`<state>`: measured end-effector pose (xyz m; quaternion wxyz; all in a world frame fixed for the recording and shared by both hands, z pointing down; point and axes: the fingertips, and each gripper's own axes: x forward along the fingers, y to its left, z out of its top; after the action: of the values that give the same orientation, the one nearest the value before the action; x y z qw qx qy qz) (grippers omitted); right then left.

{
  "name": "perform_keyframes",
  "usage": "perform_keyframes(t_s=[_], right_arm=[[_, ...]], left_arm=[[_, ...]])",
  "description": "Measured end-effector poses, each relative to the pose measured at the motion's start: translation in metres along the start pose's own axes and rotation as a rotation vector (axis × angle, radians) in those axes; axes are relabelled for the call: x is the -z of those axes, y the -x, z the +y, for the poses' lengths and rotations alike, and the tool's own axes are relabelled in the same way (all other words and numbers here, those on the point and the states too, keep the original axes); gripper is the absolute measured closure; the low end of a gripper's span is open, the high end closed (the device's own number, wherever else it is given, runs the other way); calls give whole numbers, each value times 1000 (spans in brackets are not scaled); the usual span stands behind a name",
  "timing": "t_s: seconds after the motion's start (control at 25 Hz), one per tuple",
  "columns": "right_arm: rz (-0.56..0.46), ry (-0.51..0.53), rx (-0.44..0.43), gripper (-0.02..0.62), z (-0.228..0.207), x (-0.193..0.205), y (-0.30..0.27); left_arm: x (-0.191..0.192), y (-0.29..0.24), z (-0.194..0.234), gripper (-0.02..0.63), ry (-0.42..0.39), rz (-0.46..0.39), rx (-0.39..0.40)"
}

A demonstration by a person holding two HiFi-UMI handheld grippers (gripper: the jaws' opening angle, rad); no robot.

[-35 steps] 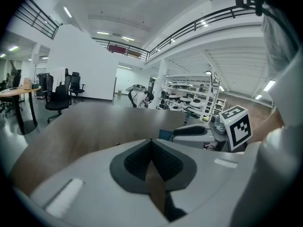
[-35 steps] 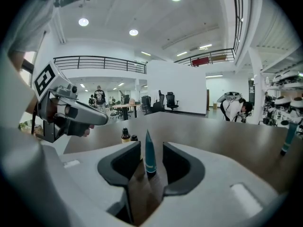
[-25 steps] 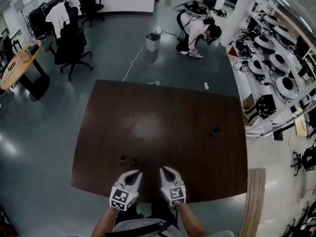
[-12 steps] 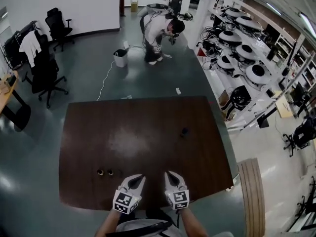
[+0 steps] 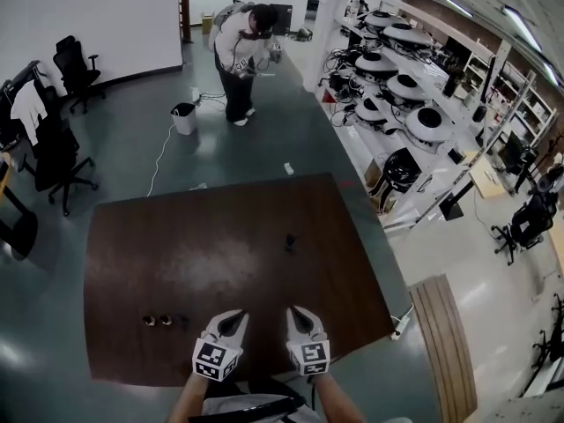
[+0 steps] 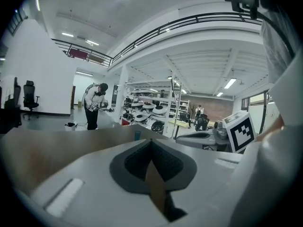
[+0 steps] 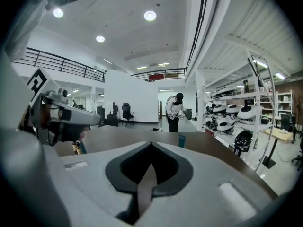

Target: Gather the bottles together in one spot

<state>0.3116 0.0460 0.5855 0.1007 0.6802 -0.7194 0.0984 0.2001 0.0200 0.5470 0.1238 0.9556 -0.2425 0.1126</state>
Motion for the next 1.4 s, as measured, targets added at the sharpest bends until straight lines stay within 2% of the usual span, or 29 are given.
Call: perform_keyframes(t_s=[0.24, 0.56, 0.72, 1.4], right_arm=[[-3, -27, 18, 594, -23, -6, -2], [14, -41, 35, 594, -42, -1, -36], [21, -58, 34, 594, -49, -1, -55], [113, -60, -12, 594, -72, 33, -122]], left_arm=[[-1, -19, -4, 605, 2, 19, 0], [-2, -54, 25, 605, 16, 37, -1], [9, -73, 36, 605, 12, 74, 12], [50, -129, 69, 605, 105, 180, 16]])
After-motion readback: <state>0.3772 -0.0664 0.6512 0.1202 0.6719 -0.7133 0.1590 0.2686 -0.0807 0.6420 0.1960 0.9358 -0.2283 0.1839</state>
